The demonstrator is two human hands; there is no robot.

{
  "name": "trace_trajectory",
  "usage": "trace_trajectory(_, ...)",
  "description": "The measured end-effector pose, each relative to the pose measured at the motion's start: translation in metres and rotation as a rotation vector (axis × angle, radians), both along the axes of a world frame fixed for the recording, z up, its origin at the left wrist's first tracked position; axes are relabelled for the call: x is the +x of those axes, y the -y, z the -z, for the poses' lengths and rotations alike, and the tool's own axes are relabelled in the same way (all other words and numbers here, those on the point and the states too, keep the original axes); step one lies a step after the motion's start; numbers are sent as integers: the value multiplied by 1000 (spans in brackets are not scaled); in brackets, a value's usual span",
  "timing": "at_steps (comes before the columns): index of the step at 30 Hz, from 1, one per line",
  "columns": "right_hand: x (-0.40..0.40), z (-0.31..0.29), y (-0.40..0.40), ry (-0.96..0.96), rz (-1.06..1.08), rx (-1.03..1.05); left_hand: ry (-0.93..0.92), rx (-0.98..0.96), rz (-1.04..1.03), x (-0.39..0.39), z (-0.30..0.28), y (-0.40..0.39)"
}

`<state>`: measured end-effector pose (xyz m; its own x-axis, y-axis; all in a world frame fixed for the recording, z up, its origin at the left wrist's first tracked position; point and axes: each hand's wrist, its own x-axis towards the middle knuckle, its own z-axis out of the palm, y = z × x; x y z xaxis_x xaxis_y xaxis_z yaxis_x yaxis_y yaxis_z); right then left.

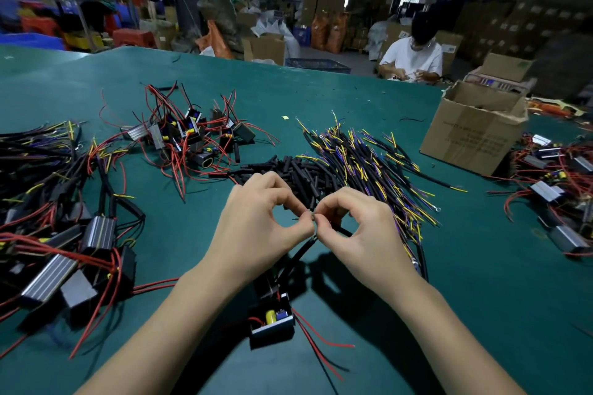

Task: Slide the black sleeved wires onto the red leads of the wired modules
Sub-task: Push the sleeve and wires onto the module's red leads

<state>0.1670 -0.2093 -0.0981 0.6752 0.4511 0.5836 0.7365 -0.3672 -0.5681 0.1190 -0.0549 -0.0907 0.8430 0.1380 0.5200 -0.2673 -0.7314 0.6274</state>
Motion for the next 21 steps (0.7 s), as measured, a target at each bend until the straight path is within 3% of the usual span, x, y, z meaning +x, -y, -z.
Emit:
trace_trajectory(8,2,3,-2,46,6,-7,-76,-170,-19,0,-1,1)
trace_trajectory(14,1,3,-4,278,26,-105,-496,-492,7,2,-4,-8)
trace_trajectory(18,0,3,-6,513,58,-146,-642,-622,62,2,-4,-10)
trace_trajectory(21,-1,0,-9,578,60,-151,-710,-772,154,1,-8,-12)
